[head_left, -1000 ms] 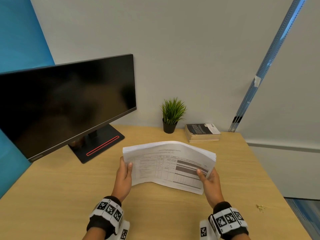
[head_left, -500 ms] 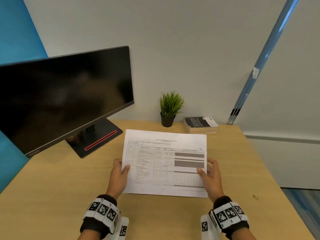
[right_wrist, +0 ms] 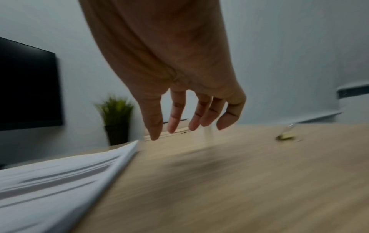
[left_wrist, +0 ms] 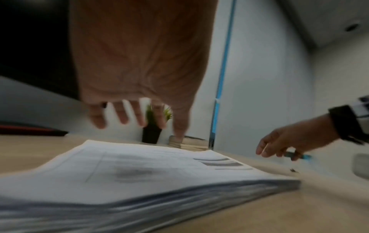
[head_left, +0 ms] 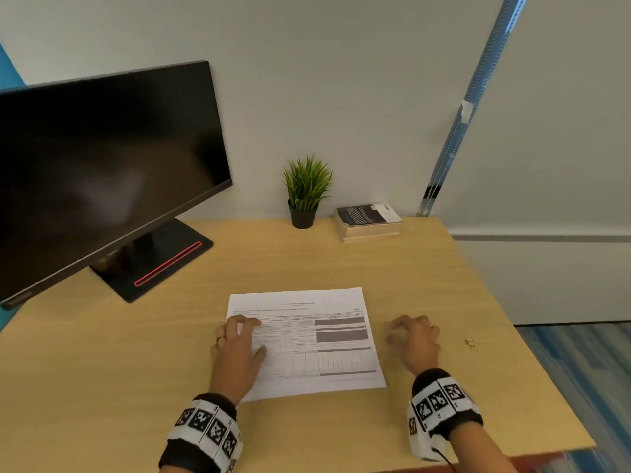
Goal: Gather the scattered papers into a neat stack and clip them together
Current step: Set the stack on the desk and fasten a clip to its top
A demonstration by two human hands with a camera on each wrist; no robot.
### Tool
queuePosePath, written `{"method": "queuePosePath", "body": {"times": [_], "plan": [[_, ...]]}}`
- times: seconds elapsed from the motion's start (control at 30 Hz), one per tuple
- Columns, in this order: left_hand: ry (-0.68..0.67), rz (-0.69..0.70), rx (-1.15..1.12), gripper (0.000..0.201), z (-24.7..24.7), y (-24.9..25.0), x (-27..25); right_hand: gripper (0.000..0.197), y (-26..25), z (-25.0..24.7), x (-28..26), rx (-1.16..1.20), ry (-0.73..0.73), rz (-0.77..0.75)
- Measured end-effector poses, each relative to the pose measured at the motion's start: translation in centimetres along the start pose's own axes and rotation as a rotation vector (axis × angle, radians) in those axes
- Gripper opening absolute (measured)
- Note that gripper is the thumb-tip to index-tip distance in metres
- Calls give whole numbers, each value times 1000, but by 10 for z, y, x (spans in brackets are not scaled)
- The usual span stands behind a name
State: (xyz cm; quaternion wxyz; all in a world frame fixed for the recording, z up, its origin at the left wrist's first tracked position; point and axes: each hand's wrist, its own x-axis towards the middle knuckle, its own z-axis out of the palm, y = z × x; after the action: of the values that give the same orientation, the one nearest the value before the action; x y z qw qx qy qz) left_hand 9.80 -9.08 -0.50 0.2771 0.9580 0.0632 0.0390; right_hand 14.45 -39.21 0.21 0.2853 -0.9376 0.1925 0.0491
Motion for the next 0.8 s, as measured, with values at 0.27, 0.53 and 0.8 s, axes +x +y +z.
{"method": "queuePosePath", "body": {"times": [0.27,0.53,0.8], "plan": [[-587,427,103,47,33,9,-23,34,97,-54,26,-24,253,191],[-658,395,77,58,35,8,-18,7,113,-43,48,92,261,155],[-348,162,-493,29,14,65,18,14,-42,-17,5,616,-72,-255]]}}
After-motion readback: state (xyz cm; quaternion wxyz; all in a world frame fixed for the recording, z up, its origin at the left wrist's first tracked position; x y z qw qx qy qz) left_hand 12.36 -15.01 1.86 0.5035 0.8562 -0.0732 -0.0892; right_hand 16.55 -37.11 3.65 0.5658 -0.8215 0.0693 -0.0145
